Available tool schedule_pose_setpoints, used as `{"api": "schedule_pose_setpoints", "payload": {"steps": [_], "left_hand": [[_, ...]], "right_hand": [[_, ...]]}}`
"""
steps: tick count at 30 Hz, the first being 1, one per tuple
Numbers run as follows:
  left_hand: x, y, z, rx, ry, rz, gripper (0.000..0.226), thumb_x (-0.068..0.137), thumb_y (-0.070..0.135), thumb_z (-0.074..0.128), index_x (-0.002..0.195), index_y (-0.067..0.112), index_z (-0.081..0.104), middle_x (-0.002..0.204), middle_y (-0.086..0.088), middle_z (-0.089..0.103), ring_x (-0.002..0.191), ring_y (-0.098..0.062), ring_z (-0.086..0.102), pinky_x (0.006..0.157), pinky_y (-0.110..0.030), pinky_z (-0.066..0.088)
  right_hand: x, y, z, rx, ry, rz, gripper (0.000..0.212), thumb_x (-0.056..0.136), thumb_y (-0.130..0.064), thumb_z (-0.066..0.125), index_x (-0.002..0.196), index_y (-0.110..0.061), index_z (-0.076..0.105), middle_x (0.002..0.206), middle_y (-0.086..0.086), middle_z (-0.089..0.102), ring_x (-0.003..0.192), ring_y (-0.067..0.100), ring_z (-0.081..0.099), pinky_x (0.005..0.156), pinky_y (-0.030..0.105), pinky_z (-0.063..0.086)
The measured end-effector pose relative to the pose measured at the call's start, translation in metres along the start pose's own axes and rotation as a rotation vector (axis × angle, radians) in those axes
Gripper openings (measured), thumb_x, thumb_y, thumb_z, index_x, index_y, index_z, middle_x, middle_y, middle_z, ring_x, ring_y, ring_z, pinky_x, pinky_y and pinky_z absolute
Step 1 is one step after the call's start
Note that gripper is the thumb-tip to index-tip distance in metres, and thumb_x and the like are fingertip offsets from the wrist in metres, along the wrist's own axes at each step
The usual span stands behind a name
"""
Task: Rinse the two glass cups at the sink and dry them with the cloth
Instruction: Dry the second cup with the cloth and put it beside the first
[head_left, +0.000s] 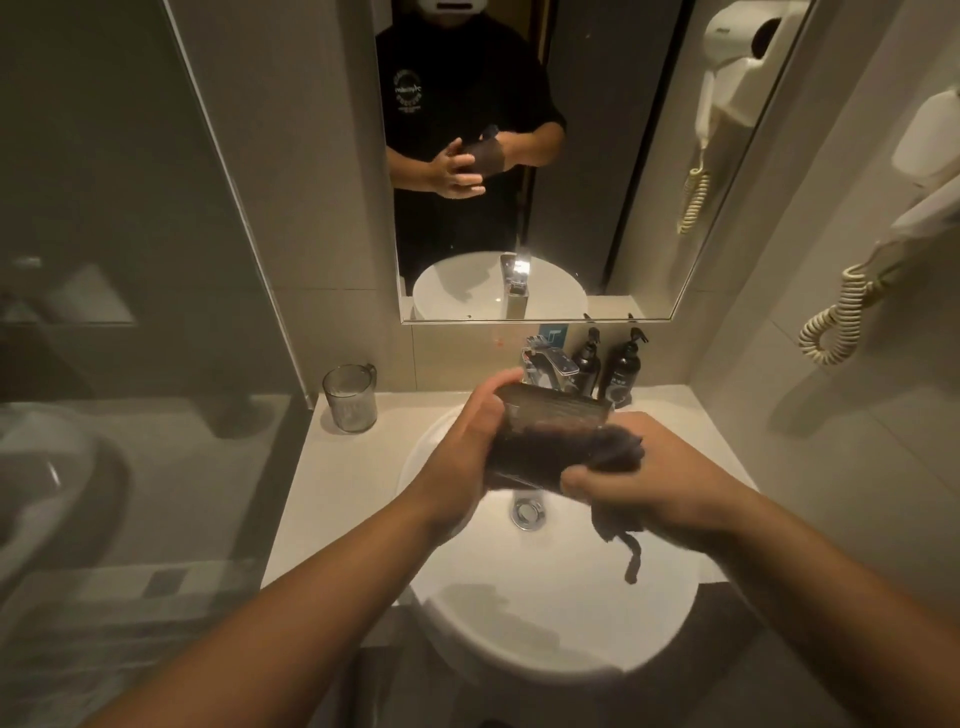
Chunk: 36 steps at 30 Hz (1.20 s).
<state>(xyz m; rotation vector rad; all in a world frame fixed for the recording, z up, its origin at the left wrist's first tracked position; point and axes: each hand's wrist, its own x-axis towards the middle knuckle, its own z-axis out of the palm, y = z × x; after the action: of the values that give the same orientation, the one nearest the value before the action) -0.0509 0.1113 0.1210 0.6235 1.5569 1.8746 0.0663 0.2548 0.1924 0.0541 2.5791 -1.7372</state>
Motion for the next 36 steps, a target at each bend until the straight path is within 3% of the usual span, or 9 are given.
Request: {"api": "schedule_pose_setpoints", "payload": {"steps": [5, 8, 11, 15, 18, 29, 31, 34, 36], "left_hand": [[0.011, 0.010, -0.004, -0.235, -0.009, -0.386, 0.072, 0.089, 0.076, 0.030, 0.123, 0.026, 0.069, 0.121, -0.014, 0.073, 0.116, -0.037, 0.066, 0.096, -0.065, 0.050], [0.015, 0.008, 0.001, -0.122, 0.057, -0.362, 0.059, 0.096, 0.065, 0.037, 0.118, 0.020, 0.068, 0.112, -0.013, 0.075, 0.107, -0.030, 0.071, 0.088, -0.056, 0.058], [0.017, 0.001, 0.008, -0.056, 0.139, -0.229, 0.042, 0.102, 0.051, 0.039, 0.105, 0.023, 0.070, 0.099, -0.007, 0.074, 0.089, -0.020, 0.071, 0.070, -0.039, 0.060], [0.018, -0.004, 0.008, 0.013, 0.187, -0.055, 0.033, 0.096, 0.050, 0.045, 0.091, 0.036, 0.075, 0.099, -0.006, 0.070, 0.095, -0.021, 0.065, 0.082, -0.045, 0.057], [0.018, -0.006, 0.005, 0.089, 0.191, 0.036, 0.033, 0.090, 0.052, 0.041, 0.092, 0.045, 0.074, 0.102, -0.002, 0.069, 0.103, -0.024, 0.064, 0.098, -0.055, 0.052], [0.010, -0.010, -0.001, 0.311, 0.132, 0.401, 0.065, 0.078, 0.085, 0.041, 0.120, 0.038, 0.054, 0.116, 0.005, 0.063, 0.105, -0.019, 0.065, 0.088, -0.039, 0.058], [0.013, -0.006, -0.004, 0.357, 0.073, 0.370, 0.067, 0.076, 0.089, 0.038, 0.126, 0.046, 0.050, 0.123, 0.009, 0.062, 0.111, -0.016, 0.063, 0.091, -0.036, 0.057], [0.014, 0.006, 0.000, 0.168, -0.020, 0.060, 0.060, 0.074, 0.090, 0.040, 0.120, 0.057, 0.058, 0.126, 0.012, 0.067, 0.118, -0.022, 0.064, 0.088, -0.042, 0.059], [0.017, 0.013, 0.003, 0.004, -0.036, -0.172, 0.063, 0.081, 0.085, 0.028, 0.110, 0.047, 0.069, 0.128, -0.005, 0.069, 0.120, -0.033, 0.063, 0.087, -0.054, 0.058]], "right_hand": [[0.011, 0.013, -0.001, -1.044, -0.302, -0.327, 0.008, 0.073, -0.005, 0.062, 0.070, -0.012, 0.065, 0.069, -0.001, 0.050, 0.061, 0.014, 0.044, 0.053, 0.010, 0.022], [0.012, 0.021, 0.002, -1.070, -0.296, -0.380, 0.013, 0.056, -0.012, 0.064, 0.052, -0.022, 0.059, 0.059, -0.012, 0.037, 0.052, 0.006, 0.037, 0.049, 0.002, 0.011], [0.019, 0.029, 0.006, -1.008, -0.219, -0.311, 0.014, 0.072, -0.004, 0.067, 0.066, -0.013, 0.060, 0.059, -0.004, 0.037, 0.058, 0.019, 0.040, 0.050, 0.011, 0.020], [0.018, 0.038, 0.021, -0.628, -0.089, -0.180, 0.013, 0.081, -0.024, 0.048, 0.081, -0.014, 0.056, 0.072, 0.004, 0.056, 0.065, 0.025, 0.053, 0.051, 0.029, 0.047], [0.013, 0.039, 0.021, -0.349, -0.006, 0.049, 0.010, 0.087, -0.024, 0.064, 0.091, -0.016, 0.065, 0.072, -0.006, 0.062, 0.061, 0.012, 0.062, 0.054, 0.024, 0.055], [0.009, 0.022, 0.017, 1.144, -0.007, 0.252, 0.042, 0.073, 0.004, 0.055, 0.115, 0.000, 0.056, 0.080, 0.021, 0.064, 0.043, 0.015, 0.062, 0.035, 0.019, 0.045], [0.008, 0.018, 0.005, 0.864, -0.009, 0.198, 0.040, 0.075, -0.001, 0.061, 0.115, -0.003, 0.059, 0.084, 0.020, 0.064, 0.053, 0.014, 0.063, 0.042, 0.022, 0.048], [0.011, 0.017, -0.017, -0.399, 0.018, -0.058, 0.013, 0.078, -0.017, 0.063, 0.088, -0.010, 0.066, 0.074, 0.008, 0.060, 0.061, 0.014, 0.056, 0.055, 0.025, 0.045], [0.014, 0.018, -0.023, -0.864, -0.129, -0.241, 0.005, 0.078, -0.011, 0.060, 0.075, -0.008, 0.062, 0.070, 0.001, 0.049, 0.063, 0.019, 0.046, 0.057, 0.025, 0.036]]}}
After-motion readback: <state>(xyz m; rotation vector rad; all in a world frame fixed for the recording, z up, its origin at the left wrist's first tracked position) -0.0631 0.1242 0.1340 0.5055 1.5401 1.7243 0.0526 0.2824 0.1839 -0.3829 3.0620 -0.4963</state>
